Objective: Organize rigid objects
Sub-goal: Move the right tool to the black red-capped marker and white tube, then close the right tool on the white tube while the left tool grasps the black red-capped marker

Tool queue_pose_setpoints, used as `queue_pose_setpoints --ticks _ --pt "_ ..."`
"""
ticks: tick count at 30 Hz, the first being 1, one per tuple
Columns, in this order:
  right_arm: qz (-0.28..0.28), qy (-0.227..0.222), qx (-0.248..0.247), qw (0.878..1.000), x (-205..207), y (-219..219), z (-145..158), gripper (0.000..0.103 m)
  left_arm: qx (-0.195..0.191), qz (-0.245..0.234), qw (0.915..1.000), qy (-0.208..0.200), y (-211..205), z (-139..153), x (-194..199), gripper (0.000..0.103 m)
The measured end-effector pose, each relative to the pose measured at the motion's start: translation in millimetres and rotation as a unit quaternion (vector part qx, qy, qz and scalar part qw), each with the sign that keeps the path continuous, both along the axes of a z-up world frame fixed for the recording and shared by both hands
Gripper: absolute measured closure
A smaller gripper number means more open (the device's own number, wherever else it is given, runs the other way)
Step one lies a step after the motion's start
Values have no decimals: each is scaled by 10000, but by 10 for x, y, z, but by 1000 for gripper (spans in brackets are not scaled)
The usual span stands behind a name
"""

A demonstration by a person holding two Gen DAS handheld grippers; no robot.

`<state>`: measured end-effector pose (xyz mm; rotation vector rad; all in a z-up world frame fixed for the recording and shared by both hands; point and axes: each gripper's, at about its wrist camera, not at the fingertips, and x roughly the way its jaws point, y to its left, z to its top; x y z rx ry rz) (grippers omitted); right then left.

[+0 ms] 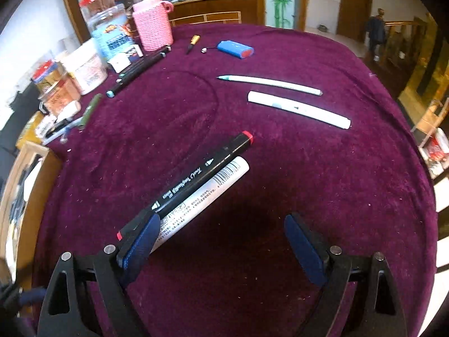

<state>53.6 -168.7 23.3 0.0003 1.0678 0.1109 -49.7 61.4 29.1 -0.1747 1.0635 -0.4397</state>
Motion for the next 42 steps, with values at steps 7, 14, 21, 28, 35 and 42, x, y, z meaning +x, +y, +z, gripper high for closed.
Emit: queue_pose_setpoints --ticks 7,14,21,28,35,42 --pt "-77 255 -621 9977 66 364 -51 27 -215 144 9995 -173 263 113 -133 35" --pt "-166 109 -374 9991 -138 231 50 76 -340 166 9989 -282 413 252 -182 35" --pt "-589 44 -420 9974 -497 -341 41 74 7 -186 9985 -514 66 396 103 35" --pt "-108 -106 -36 9999 -510 -319 -2 16 981 -952 9875 -788 -748 263 772 36" --pt "215 -65 -84 9997 -504 -220 -46 5 1536 -1209 9769 -863 -1180 49 1365 46" --pt "1 -150 -291 9995 -527 -360 -17 29 1857 -1718 9643 -782 -1448 -141 1493 60"
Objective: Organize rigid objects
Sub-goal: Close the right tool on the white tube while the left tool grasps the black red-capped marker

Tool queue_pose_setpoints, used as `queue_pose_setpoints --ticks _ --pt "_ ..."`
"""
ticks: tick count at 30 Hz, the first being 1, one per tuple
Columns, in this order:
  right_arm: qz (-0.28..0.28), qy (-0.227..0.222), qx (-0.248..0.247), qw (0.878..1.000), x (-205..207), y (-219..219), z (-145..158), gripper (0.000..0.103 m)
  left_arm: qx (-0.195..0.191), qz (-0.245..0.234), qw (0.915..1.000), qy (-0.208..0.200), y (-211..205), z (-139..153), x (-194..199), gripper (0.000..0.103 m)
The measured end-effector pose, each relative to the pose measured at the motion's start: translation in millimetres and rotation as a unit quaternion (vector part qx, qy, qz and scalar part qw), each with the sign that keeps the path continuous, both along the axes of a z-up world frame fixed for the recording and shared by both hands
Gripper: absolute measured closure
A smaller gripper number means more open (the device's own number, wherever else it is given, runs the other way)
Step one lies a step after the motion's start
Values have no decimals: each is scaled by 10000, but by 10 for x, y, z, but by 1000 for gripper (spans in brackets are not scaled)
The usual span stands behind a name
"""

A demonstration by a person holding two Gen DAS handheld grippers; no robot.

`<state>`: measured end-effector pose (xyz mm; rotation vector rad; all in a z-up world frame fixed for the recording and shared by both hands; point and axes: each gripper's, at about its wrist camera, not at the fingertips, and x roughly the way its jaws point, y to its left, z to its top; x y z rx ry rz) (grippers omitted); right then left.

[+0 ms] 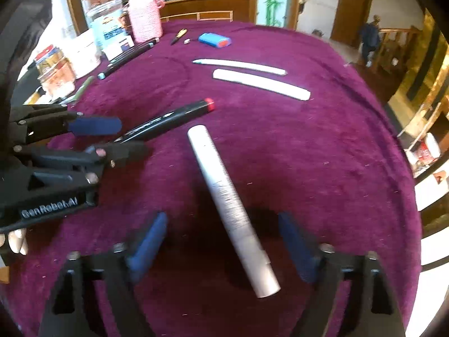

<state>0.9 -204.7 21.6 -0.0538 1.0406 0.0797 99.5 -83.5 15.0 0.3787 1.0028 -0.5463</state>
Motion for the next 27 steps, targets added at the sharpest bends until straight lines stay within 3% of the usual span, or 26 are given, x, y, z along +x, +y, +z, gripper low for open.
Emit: queue_pose_setpoints --ticks 3,9,11,12,16,21,27 --pt "-80 -150 105 9998 25 -52 22 40 60 -139 9999 0 -101 -46 34 60" --pt "-117 -283 309 9991 50 -90 21 42 -220 -70 9997 44 -101 -64 91 62" --pt "-102 -326 167 9993 40 -45 12 43 -244 -91 9997 23 -91 -53 48 85" --pt "-110 -341 84 9993 36 -23 10 48 -212 -88 9997 25 -81 -41 6 89" --pt "-255 -373 134 9989 30 -91 26 76 -189 -88 9997 109 -6 -17 -220 89" --pt "-303 -400 149 9986 38 -105 22 79 -301 111 9992 223 33 -26 -260 89" --pt "-300 -433 133 9985 55 -99 15 79 -309 341 9989 50 -5 -32 -302 89"
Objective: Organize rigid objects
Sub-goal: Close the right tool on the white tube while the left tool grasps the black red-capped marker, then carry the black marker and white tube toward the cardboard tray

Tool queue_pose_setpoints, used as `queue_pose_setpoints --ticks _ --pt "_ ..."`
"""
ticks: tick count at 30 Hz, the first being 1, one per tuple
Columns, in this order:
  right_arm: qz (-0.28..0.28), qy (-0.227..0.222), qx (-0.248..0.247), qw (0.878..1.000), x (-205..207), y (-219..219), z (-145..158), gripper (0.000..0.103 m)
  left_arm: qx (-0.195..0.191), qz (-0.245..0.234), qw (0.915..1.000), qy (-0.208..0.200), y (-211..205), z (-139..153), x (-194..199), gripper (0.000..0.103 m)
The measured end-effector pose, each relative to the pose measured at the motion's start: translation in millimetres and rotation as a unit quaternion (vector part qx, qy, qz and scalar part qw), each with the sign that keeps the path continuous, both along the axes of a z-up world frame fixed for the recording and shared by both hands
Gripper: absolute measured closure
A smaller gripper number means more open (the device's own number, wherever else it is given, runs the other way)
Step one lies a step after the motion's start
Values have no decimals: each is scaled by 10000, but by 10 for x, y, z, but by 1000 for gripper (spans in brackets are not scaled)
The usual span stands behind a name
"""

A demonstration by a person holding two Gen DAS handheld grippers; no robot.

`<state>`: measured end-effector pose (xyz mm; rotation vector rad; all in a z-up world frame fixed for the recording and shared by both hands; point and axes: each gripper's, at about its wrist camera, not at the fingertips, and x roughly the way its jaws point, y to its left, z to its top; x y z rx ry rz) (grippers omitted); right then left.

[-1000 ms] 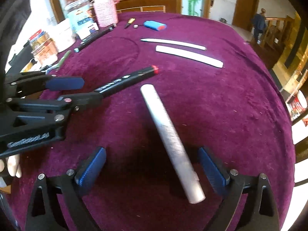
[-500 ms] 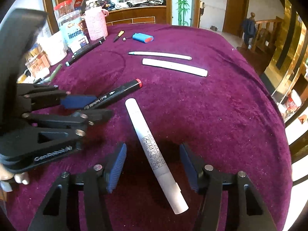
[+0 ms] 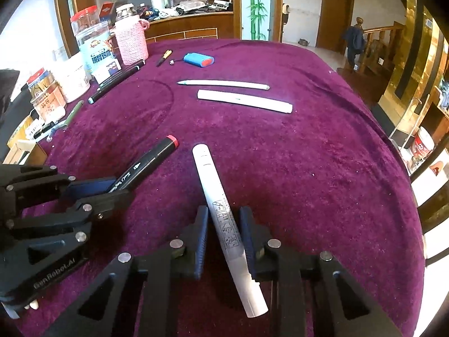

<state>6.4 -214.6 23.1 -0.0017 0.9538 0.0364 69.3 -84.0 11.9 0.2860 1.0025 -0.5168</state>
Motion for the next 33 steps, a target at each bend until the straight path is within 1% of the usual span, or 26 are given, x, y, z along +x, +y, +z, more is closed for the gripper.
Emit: queue_pose_setpoints --ticks 2,3,4,6,10,17,26,33 --pt "1 -10 -11 10000 -2 0 2 82 -153 41 9998 71 50 26 -72 89" --pt "2 -26 40 10000 -8 -13 7 87 -215 64 9997 65 83 50 -119 89" --pt "15 -33 92 10000 -16 -23 13 88 -260 81 9996 36 120 81 -170 89" --pt "69 -48 255 9996 -45 -40 42 88 -358 110 9993 1 206 152 -273 89" --pt "142 -95 422 9990 -143 11 145 88 -438 189 9988 -122 376 281 -469 89" --pt "301 -153 568 9978 -362 151 334 88 -801 404 9958 -164 657 419 -763 89" --pt "457 -242 609 9968 -682 356 505 88 -1005 520 9931 -295 898 538 -1162 89" --pt "624 -284 588 9959 -864 548 578 87 -1003 632 9919 -452 1091 588 -1429 89"
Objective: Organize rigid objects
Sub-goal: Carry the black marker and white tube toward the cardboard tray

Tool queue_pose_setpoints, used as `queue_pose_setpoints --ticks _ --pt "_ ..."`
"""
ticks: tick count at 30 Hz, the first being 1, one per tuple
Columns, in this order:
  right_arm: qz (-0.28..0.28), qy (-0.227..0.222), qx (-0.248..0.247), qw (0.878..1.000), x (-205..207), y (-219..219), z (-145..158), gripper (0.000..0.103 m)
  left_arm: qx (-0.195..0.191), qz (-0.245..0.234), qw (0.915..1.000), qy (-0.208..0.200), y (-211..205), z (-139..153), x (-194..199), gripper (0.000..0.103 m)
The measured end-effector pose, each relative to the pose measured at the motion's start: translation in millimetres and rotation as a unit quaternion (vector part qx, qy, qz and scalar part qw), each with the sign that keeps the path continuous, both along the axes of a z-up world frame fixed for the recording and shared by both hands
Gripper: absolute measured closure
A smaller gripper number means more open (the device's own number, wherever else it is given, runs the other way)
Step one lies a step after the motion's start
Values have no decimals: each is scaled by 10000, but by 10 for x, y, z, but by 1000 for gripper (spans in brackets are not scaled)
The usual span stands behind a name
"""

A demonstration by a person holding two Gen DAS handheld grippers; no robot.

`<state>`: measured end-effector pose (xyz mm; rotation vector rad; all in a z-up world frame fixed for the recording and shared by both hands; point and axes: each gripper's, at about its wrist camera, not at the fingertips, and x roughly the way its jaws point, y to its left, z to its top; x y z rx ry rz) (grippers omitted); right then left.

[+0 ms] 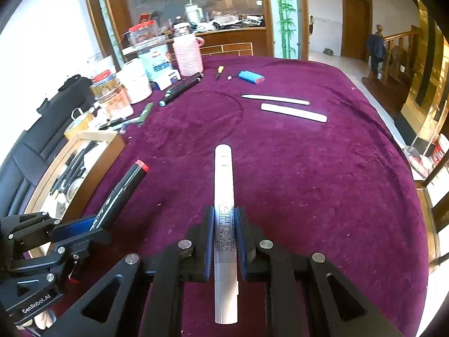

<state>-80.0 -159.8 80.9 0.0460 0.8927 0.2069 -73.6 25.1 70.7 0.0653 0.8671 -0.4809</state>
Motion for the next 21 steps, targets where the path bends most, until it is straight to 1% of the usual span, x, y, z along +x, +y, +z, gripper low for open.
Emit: queue_pose_setpoints --ticks 5,12,21 --pt "147 -37 7 9999 -91 146 48 87 -4 155 9999 -58 178 -14 -121 89" --pt "385 -44 -30 9992 -166 405 94 87 -120 506 9986 -44 557 -45 -205 89" --pt "765 3 -86 9970 -180 889 135 87 -301 877 9957 -27 1059 -69 -305 89"
